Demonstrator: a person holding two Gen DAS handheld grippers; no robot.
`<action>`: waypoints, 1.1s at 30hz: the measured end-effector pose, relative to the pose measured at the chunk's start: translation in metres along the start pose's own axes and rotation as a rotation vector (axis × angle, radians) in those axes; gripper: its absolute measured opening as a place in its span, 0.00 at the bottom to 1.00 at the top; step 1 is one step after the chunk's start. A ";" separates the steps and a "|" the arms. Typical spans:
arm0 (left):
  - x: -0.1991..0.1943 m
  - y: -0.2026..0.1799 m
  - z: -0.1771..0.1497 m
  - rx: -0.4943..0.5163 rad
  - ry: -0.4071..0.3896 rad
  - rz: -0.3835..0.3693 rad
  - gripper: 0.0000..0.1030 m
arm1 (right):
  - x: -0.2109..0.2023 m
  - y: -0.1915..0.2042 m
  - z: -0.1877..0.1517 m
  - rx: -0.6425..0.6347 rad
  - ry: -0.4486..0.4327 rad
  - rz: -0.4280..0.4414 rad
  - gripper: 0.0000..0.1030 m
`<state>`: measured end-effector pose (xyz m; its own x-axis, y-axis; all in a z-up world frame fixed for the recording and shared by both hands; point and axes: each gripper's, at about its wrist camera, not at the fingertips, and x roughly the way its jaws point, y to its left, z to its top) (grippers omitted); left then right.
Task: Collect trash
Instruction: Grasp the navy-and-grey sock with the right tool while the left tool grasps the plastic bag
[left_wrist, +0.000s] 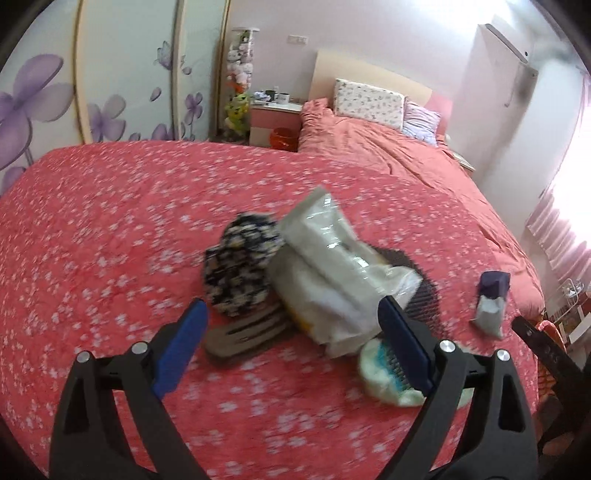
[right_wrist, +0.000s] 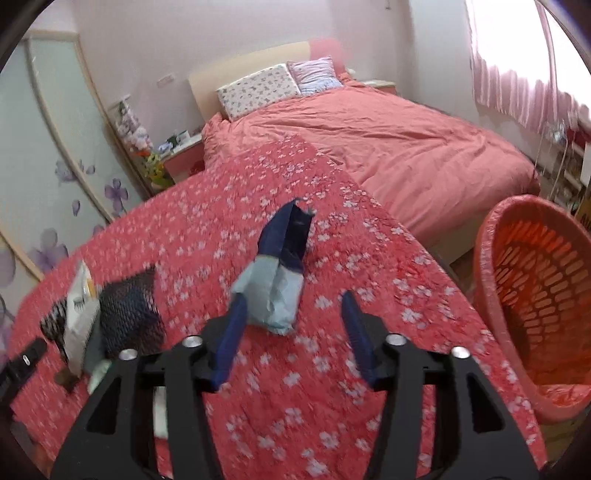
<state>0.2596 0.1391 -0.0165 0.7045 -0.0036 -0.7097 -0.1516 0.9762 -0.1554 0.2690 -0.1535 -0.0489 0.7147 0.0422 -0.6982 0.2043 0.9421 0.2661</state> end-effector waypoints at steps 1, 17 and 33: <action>0.002 -0.005 0.003 0.001 0.002 -0.001 0.89 | 0.005 0.002 0.005 0.016 0.002 0.004 0.58; 0.042 -0.035 0.012 -0.035 0.090 0.055 0.89 | 0.040 0.019 0.004 -0.146 0.035 -0.081 0.22; 0.046 -0.016 -0.006 -0.057 0.126 -0.116 0.39 | 0.020 -0.002 -0.008 -0.145 0.033 -0.060 0.21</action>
<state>0.2903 0.1220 -0.0504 0.6275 -0.1464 -0.7647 -0.1161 0.9536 -0.2778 0.2774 -0.1520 -0.0689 0.6814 -0.0074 -0.7319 0.1456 0.9813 0.1256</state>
